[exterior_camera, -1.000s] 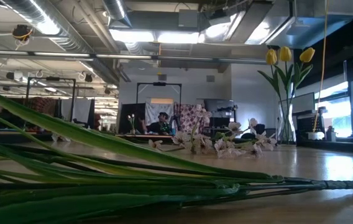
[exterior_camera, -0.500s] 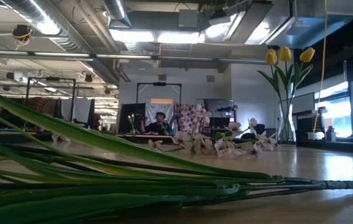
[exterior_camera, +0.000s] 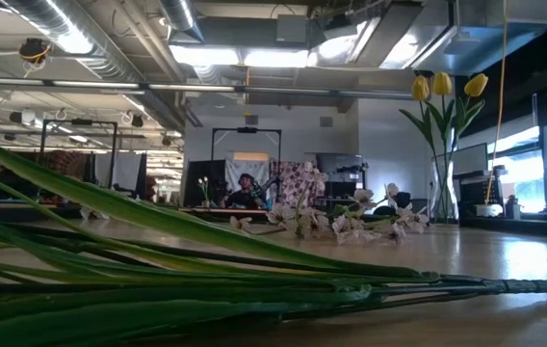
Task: Sort flowers into vase by color
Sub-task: Put the red tulip into the white crystal vase
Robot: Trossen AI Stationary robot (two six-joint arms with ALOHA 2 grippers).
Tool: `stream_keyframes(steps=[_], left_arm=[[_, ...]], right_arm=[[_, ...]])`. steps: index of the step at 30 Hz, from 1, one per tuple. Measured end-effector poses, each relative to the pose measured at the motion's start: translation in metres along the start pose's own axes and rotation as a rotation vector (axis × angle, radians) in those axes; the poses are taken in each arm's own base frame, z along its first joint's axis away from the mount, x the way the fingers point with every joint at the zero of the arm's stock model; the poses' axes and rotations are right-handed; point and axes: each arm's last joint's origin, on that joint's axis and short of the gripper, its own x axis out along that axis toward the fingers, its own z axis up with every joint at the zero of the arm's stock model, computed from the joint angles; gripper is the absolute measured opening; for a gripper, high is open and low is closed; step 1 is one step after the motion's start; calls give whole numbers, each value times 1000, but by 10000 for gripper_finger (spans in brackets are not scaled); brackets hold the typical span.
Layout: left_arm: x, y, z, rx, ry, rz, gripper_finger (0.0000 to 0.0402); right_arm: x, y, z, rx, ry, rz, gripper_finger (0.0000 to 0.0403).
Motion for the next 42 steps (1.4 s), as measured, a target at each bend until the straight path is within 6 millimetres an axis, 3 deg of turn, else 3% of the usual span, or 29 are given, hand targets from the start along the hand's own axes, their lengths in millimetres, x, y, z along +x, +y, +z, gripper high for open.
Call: stream_keyframes(steps=[10, 15, 21, 28, 33, 37, 42], left_arm=[[1, 7, 3, -4, -9, 21, 147], [0, 6, 4, -31, 1, -12, 147], [-1, 7, 6, -32, 1, -29, 147], [9, 27, 3, -97, -15, 86, 147], [10, 40, 10, -91, -50, 131, 147], [15, 43, 13, -226, -147, 147, 147], [14, 45, 13, -161, -140, 176, 147]], right_arm=[[-2, -1, -15, 5, 160, -59, 62], [-8, 1, -16, 62, 215, -60, 109], [-16, 1, 8, 57, 269, -115, 184], [-25, 0, 33, 14, 336, -204, 244], [-30, 0, 50, 0, 320, -268, 259], [-33, -1, 62, -10, 296, -329, 260], [-32, -3, 58, 26, 340, -385, 260]])
